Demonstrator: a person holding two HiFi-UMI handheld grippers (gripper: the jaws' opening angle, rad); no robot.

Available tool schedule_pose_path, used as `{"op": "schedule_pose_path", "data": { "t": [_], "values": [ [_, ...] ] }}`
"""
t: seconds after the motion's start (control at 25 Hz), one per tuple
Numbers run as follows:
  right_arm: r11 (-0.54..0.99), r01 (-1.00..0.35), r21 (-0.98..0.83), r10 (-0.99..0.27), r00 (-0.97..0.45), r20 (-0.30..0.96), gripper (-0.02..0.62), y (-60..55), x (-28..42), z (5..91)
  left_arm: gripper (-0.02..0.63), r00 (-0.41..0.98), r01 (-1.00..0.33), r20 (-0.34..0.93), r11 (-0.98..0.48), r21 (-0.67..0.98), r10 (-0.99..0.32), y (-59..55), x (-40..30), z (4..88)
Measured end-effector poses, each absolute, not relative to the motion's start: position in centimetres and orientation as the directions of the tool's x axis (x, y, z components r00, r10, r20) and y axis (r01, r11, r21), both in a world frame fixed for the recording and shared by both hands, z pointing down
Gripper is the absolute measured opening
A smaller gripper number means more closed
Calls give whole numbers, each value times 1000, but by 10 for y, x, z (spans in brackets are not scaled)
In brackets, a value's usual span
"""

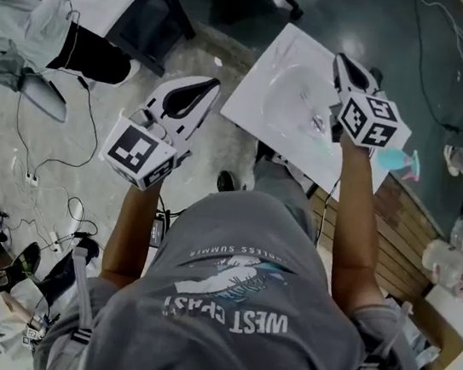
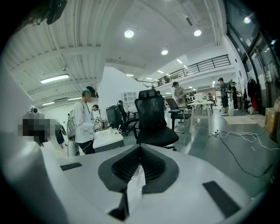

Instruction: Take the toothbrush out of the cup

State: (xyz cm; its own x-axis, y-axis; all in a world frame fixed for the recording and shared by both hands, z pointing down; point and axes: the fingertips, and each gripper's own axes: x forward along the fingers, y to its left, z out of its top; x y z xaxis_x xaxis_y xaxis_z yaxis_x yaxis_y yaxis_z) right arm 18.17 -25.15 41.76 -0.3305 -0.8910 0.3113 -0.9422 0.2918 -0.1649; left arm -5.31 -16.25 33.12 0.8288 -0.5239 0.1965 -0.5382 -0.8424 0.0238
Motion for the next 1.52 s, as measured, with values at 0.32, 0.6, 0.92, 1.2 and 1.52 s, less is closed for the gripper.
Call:
{"op": "schedule_pose_path", "data": {
  "t": [0.32,0.6,0.92,1.2,1.52],
  "values": [
    [319,-929,-186,-870,-365,332,20,-267,173,431,0,811,-564,211,-825,39,-545,-169,-55,339],
    [337,-919,-206,-846,-392,361,31,-294,168,453,0,788,-596,235,-801,61,-569,-189,-60,355],
    [366,-901,-233,-812,-432,392,69,-315,160,478,0,775,-614,248,-786,74,-581,-201,-60,368],
    [399,-881,-254,-779,-472,413,110,-334,150,496,0,754,-637,270,-767,79,-599,-208,-64,379],
    [413,-872,-262,-748,-489,448,138,-356,137,518,0,722,-675,297,-730,108,-624,-220,-74,387]
  ]
}}
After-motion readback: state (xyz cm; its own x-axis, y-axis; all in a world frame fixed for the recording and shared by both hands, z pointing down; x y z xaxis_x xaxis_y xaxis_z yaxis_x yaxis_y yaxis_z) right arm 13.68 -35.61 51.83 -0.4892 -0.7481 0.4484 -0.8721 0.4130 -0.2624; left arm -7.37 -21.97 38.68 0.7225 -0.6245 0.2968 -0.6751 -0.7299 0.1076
